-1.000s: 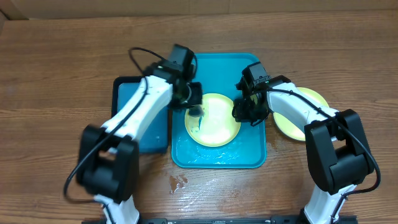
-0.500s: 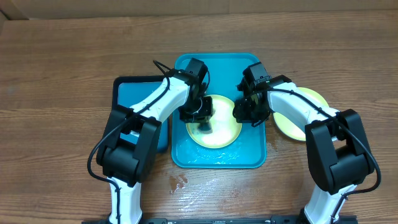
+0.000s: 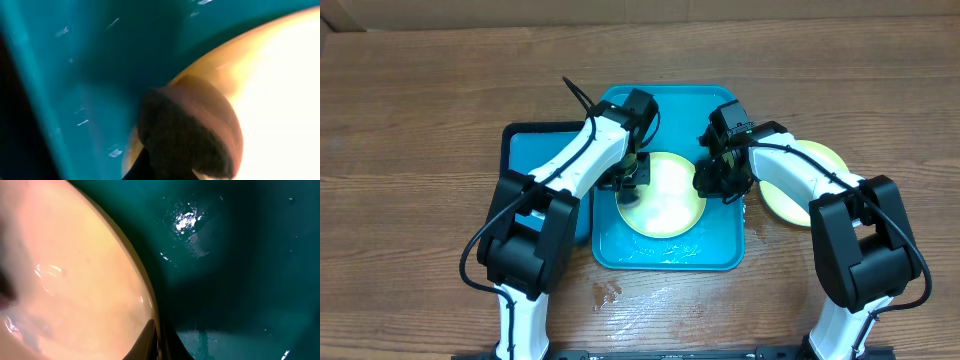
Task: Clean dirty plates on tray and stack at the side
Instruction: 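Scrub the last yellow plate with the sponge in the left gripper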
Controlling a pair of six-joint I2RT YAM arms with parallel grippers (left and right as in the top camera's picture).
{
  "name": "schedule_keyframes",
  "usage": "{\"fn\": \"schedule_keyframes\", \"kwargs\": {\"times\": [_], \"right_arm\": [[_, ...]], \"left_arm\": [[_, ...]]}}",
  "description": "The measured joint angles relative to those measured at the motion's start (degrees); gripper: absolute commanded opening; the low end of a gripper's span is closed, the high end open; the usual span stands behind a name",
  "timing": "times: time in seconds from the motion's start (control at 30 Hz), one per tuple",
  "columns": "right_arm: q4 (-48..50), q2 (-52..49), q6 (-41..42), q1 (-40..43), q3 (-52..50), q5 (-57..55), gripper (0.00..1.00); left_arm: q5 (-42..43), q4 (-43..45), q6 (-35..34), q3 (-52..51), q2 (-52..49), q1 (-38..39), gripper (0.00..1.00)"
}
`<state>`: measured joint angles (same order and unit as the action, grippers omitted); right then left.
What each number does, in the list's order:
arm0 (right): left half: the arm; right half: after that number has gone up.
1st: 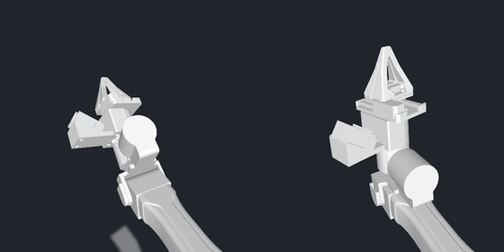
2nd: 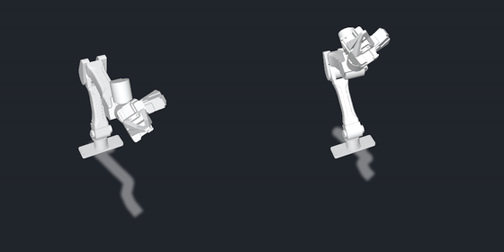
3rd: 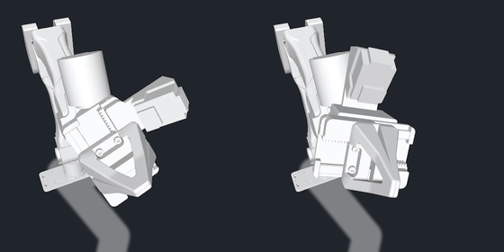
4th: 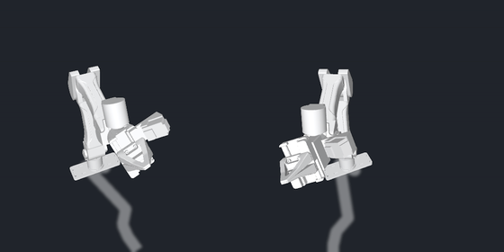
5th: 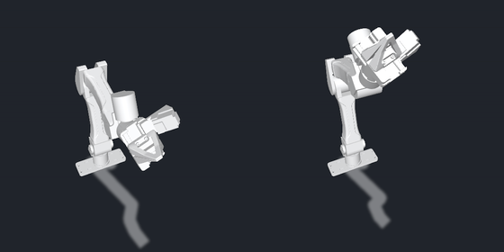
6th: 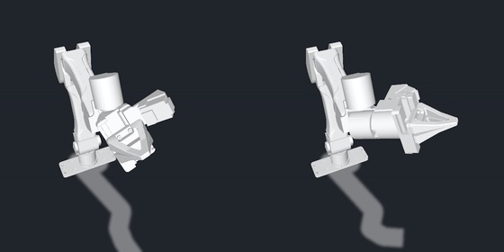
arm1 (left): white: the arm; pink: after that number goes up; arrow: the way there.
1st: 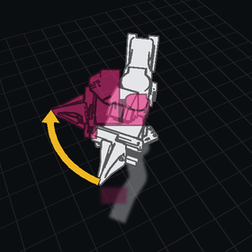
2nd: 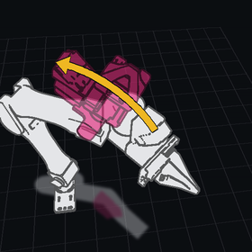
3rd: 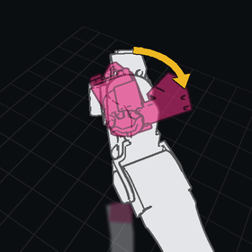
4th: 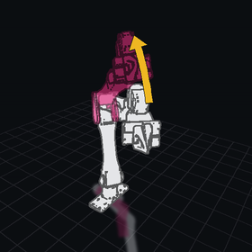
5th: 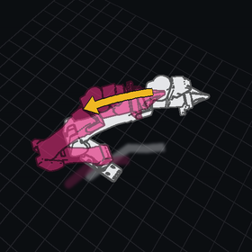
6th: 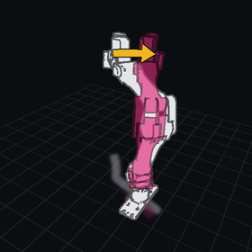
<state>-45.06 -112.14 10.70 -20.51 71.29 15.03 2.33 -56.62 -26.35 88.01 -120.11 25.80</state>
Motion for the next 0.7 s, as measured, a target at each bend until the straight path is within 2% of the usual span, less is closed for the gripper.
{"fn": "schedule_keyframes", "kwargs": {"times": [0.17,0.43,0.7], "right_arm": [[-0.02,0.00,0.00,0.00,0.00,0.07,0.04],[-0.26,-0.02,-0.04,0.07,0.00,-0.15,0.04],[-0.31,-0.02,-0.04,0.07,0.00,-0.17,0.04]], "left_arm": [[10.73,7.45,-0.02,0.00,-1.44,0.94,0.05],[23.04,11.89,0.00,0.13,-4.22,5.31,0.04],[24.20,11.26,0.85,0.35,-4.66,4.50,0.04]]}}
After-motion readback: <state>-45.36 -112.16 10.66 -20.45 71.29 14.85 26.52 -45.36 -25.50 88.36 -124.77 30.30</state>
